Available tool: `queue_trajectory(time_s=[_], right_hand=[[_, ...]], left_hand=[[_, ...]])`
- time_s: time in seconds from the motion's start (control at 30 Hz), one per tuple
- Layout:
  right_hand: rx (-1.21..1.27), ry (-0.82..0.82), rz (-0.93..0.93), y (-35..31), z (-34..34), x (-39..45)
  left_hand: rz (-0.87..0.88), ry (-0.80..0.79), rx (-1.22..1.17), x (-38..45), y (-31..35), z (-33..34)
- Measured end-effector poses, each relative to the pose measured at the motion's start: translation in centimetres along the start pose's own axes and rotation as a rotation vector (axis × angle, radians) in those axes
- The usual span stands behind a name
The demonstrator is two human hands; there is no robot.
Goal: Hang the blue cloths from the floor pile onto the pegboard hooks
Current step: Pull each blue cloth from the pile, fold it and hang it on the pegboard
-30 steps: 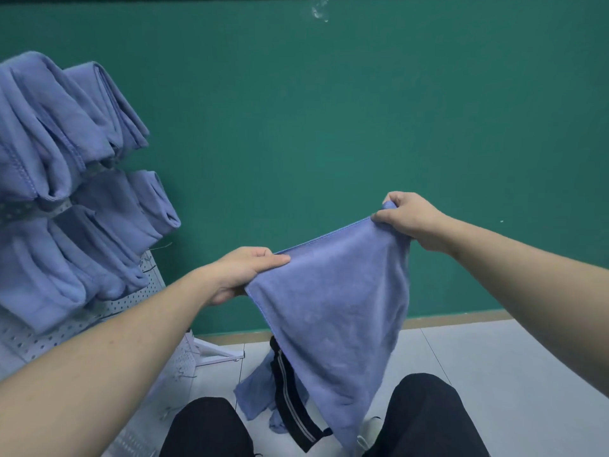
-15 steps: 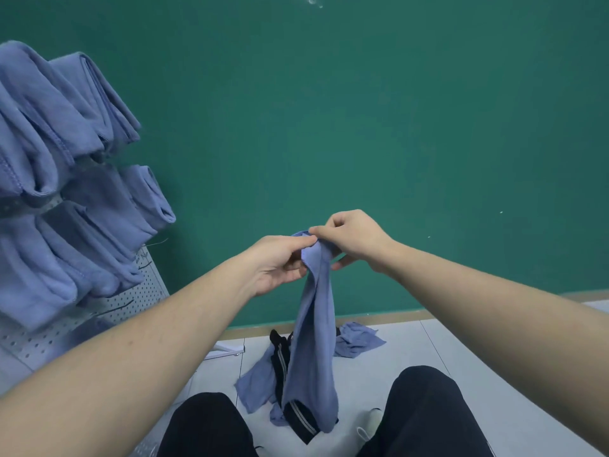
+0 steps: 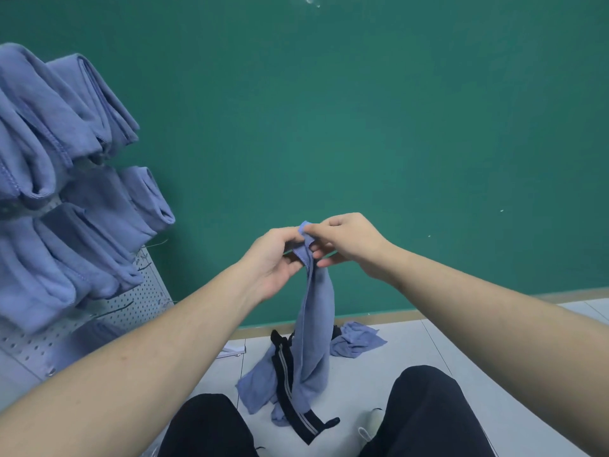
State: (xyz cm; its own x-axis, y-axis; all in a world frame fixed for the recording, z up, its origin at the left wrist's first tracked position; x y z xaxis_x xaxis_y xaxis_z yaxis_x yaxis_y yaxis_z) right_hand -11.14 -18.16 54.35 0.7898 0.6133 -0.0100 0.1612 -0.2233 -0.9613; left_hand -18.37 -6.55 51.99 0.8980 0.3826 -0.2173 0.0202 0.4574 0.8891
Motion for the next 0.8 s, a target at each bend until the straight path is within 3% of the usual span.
queue_trajectory(time_s=[0.13, 0.3, 0.43, 0.67, 0.8], right_hand=[[0.091, -0.022, 0.041, 0.3, -0.5, 0.0], [0.151, -0.033, 0.071, 0.8, -0.8, -0.2], [0.141, -0.059, 0.07, 1.0, -0.4, -0.2], [0.224, -0.052, 0.141, 1.5, 0.1, -0.3], [0.315, -0.047, 0.21, 1.9, 0.1, -0.4]], left_hand=[[0.09, -0.076, 0.016, -0.5, -0.5, 0.1], [0.141, 0.119, -0.058, -0.2, -0.8, -1.1], [0.248, 0.234, 0.044, -0.4, -0.9, -1.3], [0.327, 0.235, 0.261, -0.8, -1.1, -0.8], [0.356, 0.212, 0.263, -1.4, -1.1, -0.5]])
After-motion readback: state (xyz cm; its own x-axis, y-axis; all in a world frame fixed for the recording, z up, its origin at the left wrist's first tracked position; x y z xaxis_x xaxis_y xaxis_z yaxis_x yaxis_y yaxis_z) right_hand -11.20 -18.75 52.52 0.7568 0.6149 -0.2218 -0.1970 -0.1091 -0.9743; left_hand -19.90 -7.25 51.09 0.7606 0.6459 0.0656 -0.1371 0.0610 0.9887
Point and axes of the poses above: each hand's wrist, its own x-axis towards the middle knuckle, its own z-axis out of the palm, y = z × x, the point moved 5 cm from there along x, towards the middle knuckle, and after that the axes turned 3 degrees about -x, right-handed, at the moved point
